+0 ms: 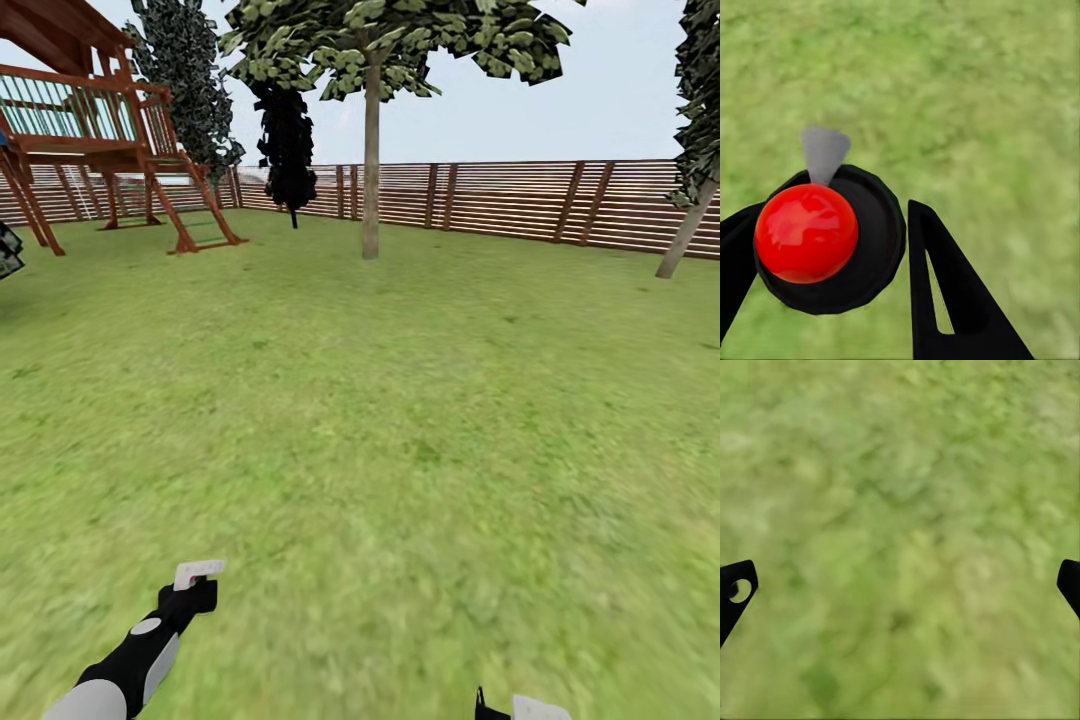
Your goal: In the garden, pick up the pesticide atomizer on the floor and spray pesticide onto both trees until each tree trunk is fully covered.
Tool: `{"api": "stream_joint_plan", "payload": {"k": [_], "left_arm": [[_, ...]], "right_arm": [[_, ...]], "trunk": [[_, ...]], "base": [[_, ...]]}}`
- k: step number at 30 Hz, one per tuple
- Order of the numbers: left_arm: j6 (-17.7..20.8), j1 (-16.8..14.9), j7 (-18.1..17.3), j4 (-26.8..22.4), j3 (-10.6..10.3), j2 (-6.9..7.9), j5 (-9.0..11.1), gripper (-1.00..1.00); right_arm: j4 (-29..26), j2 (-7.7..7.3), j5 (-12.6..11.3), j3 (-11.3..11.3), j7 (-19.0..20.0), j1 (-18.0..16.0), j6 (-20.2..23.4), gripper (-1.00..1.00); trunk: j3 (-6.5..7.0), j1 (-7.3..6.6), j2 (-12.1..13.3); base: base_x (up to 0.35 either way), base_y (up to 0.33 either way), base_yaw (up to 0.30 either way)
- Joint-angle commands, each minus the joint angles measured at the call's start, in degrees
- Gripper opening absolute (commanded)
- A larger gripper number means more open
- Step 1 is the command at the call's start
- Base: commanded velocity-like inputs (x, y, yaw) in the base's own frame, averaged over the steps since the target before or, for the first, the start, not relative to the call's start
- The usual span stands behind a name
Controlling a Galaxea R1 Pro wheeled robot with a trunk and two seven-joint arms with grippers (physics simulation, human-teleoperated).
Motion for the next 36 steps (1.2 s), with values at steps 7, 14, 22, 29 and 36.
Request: {"api": "stream_joint_plan", "payload": {"k": [7,14,22,29,36], "left_arm": [[0.07,0.0,0.07,0.01,0.04,0.04,0.0,-1.0],[0.09,0.0,0.05,-0.01,0.08,0.1,0.0,-1.0],[0.05,0.0,0.01,-0.09,0.08,0.22,0.0,-1.0],[0.09,0.0,0.06,-0.02,0.08,0.18,0.0,-1.0],[0.09,0.0,0.01,-0.09,0.08,0.14,0.0,-1.0]], "right_arm": [[0.0,0.0,0.02,0.0,0.0,-0.02,0.0,1.0],[0.0,0.0,0.0,0.0,0.0,0.01,0.0,1.0],[0.0,0.0,0.0,0.0,0.0,-0.01,0.0,1.0],[0.0,0.0,0.0,0.0,0.0,0.02,0.0,1.0],[0.0,0.0,0.0,0.0,0.0,0.02,0.0,1.0]], "trunk": [[0.0,0.0,0.0],[0.0,0.0,0.0],[0.0,0.0,0.0],[0.0,0.0,0.0],[0.0,0.0,0.0]], "base": [[0.34,0.0,0.0],[0.34,0.0,0.0],[0.34,0.0,0.0],[0.34,0.0,0.0],[0.34,0.0,0.0]]}}
